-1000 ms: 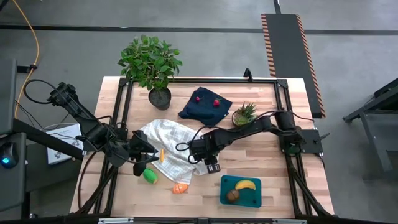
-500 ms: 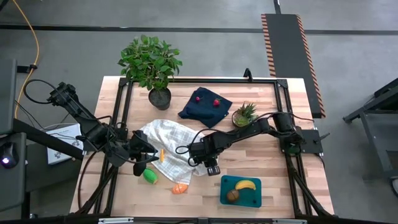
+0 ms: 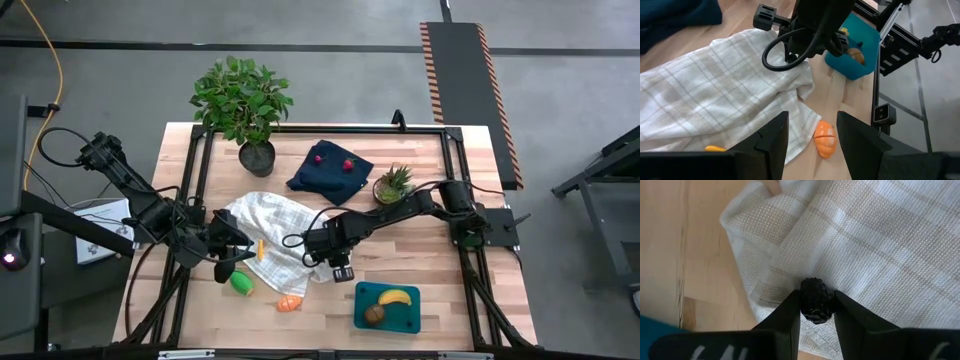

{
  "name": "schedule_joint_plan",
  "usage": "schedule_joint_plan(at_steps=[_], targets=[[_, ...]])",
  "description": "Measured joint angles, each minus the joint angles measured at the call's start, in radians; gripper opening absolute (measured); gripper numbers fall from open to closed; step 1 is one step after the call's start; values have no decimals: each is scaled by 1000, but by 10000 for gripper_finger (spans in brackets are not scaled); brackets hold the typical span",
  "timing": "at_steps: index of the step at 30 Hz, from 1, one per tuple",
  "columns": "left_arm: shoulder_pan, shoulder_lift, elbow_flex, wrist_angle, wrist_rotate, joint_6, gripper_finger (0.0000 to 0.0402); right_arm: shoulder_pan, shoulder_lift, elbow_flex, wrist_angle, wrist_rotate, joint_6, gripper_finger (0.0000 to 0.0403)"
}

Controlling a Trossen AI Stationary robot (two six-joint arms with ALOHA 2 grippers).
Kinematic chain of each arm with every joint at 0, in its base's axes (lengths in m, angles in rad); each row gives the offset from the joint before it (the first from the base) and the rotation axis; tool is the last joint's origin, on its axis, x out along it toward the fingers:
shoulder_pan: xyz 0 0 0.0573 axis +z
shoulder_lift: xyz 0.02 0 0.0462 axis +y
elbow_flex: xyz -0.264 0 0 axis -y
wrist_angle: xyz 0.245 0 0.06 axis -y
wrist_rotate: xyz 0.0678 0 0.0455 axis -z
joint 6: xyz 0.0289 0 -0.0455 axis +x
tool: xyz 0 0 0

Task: Pick and placing Produce into tupperware
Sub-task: Put the blackberry into the bin

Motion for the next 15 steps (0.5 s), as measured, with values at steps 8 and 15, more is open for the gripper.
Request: schedule_joint_plan(at_steps=[8, 15], targets=[[0, 0, 0, 0, 0, 2, 156, 0, -68, 11, -12, 17, 41, 75], [0, 0, 0, -5, 0, 4, 156, -7, -143, 17, -33, 19, 111, 75]])
